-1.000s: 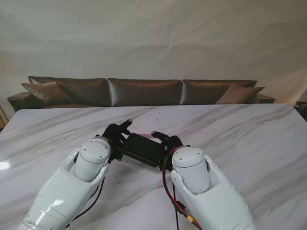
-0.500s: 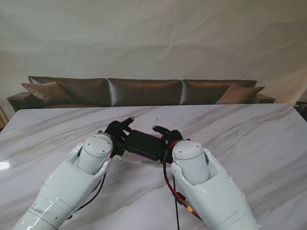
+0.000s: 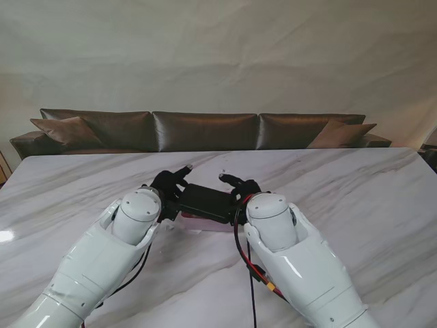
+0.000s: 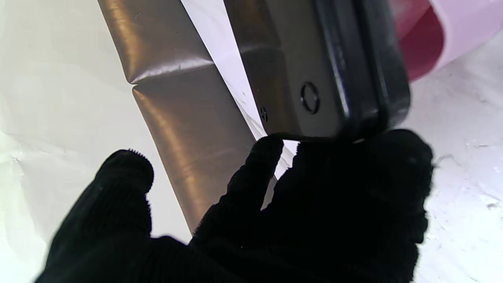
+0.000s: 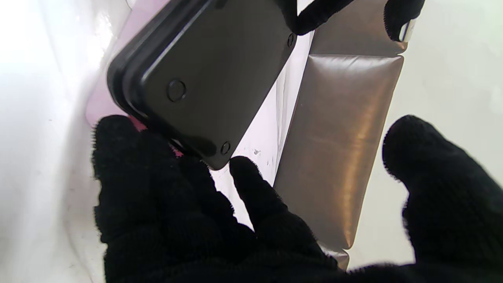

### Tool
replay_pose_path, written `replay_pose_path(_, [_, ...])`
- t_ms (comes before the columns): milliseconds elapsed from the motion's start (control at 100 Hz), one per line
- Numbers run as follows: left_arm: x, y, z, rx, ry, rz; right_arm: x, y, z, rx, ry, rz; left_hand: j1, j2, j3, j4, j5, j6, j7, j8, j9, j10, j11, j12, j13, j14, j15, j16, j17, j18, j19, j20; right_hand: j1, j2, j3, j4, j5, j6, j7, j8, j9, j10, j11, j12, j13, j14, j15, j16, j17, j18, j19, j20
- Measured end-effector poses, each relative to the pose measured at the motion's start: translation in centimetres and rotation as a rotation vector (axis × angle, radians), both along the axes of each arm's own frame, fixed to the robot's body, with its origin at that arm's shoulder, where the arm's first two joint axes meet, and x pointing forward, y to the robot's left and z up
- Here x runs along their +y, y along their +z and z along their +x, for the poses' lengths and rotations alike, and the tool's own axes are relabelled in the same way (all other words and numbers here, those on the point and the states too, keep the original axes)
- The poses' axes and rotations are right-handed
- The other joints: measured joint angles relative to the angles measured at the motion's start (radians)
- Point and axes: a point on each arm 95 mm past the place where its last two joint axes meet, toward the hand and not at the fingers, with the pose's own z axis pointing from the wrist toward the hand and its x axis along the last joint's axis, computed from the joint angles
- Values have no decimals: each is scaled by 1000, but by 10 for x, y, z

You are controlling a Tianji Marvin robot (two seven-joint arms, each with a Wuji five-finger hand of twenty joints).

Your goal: Refill a tissue box and feed the first sheet

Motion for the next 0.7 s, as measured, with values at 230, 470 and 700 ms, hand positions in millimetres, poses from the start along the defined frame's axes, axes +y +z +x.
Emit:
replay_pose_path(230, [0,-4,2,0,-3,4,-2,-1,6,-2,-4,-4,0,0,0,0,0,1,-4,-1,0,0,0,-2,1,-8,10,0,0,-5,-7,0,0,0,-2,0,0,-5,0,0,0,-19,0,0,-2,0,0,0,-3,0,0,0])
replay_pose_path(470, [2,-10,3,4,-9,13,-2,-1,10,-8,-10,-1,0,0,0,0,0,1,-5,-1,0,0,0,-2,1,-10,19,9,0,-6,-8,0,0,0,-2,0,0,-11,0,3,1,-53,0,0,-2,0,0,0,-5,0,-1,1])
replay_pose_path(700, [1,-12,1,1,-11,25,-3,0,13,-14,-11,-10,0,0,0,0,0,0,-3,-1,0,0,0,-2,1,-11,21,11,0,-7,-33,0,0,0,-2,0,0,-13,0,4,4,-94,1,4,-5,-5,-7,0,-13,-4,-1,9])
